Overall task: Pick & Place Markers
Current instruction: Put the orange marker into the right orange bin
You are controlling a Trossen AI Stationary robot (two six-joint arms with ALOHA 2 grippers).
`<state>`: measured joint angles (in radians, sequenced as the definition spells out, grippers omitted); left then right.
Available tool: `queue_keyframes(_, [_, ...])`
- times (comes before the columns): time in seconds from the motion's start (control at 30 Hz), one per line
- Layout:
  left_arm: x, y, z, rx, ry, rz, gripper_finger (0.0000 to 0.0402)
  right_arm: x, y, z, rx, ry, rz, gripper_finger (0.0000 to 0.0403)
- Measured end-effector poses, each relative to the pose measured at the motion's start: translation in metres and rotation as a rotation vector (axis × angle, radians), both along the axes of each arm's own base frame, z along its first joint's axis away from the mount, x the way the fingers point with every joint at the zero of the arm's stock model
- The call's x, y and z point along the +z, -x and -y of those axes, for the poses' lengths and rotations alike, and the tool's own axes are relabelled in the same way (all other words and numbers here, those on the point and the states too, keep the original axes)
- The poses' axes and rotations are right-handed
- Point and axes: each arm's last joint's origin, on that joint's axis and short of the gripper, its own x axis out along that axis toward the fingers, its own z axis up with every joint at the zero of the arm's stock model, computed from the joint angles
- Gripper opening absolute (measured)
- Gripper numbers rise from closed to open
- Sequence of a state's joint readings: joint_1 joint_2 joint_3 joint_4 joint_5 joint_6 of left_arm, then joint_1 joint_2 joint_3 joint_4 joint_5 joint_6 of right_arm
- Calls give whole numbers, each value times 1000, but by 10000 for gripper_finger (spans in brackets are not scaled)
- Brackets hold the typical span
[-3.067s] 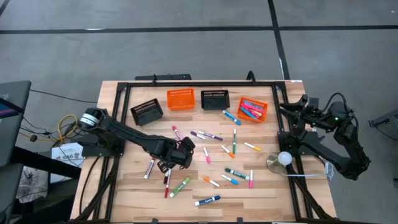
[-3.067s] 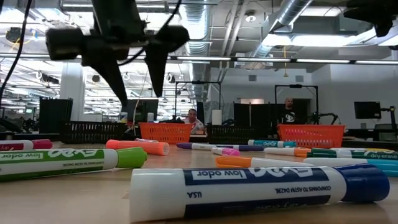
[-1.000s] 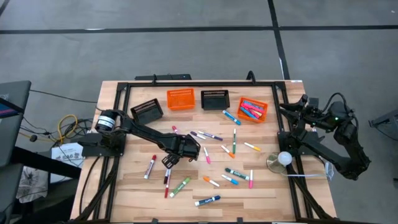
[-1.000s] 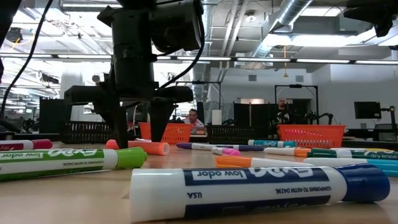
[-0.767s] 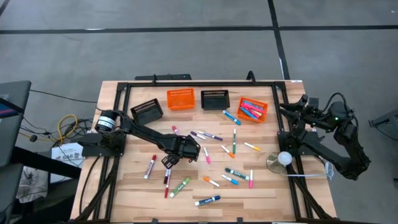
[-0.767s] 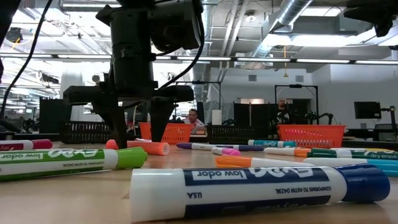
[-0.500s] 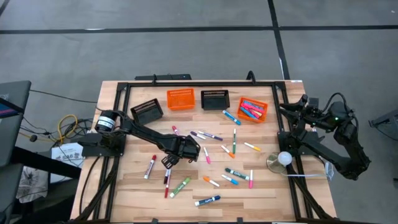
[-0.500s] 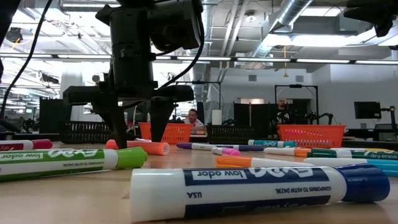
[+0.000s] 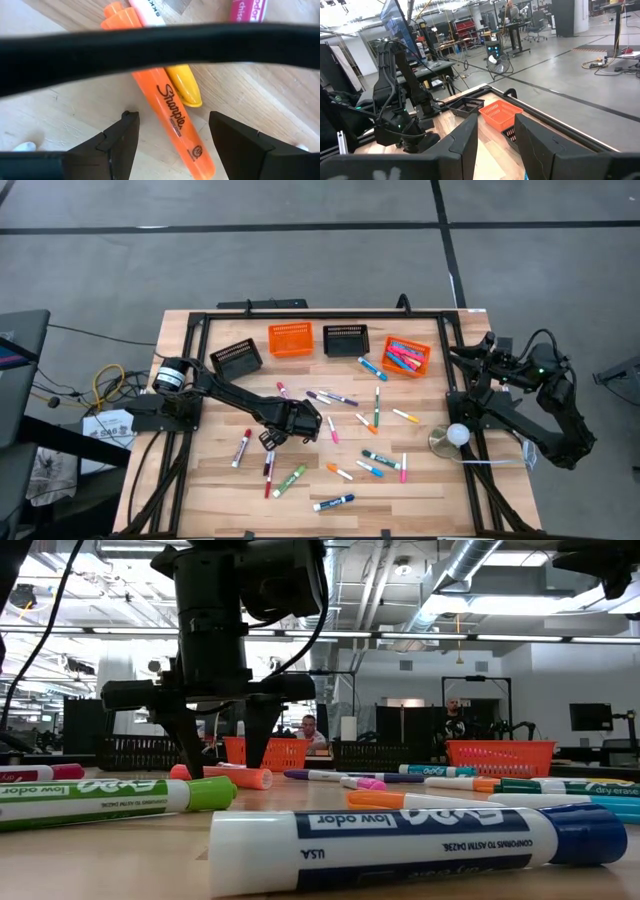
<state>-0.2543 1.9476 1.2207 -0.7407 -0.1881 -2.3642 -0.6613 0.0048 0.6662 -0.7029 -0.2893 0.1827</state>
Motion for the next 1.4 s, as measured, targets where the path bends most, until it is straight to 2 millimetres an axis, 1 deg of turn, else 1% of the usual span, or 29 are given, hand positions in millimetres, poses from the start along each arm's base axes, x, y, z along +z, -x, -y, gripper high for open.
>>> queue_keyframes(0.83, [0,1,1,-31,-14,-6,241,0,0,0,0,-1,-1,118])
queue_keyframes(0.93, [-2,2,1,-26,12,-17,239,0,0,0,0,-1,0,118])
queue_keyframes(1.1, [-3,4,4,-26,26,-25,207,0,0,0,0,-1,-1,118])
queue_keyframes(1.4, [-3,5,7,-35,45,-35,103,0,0,0,0,-2,-1,118])
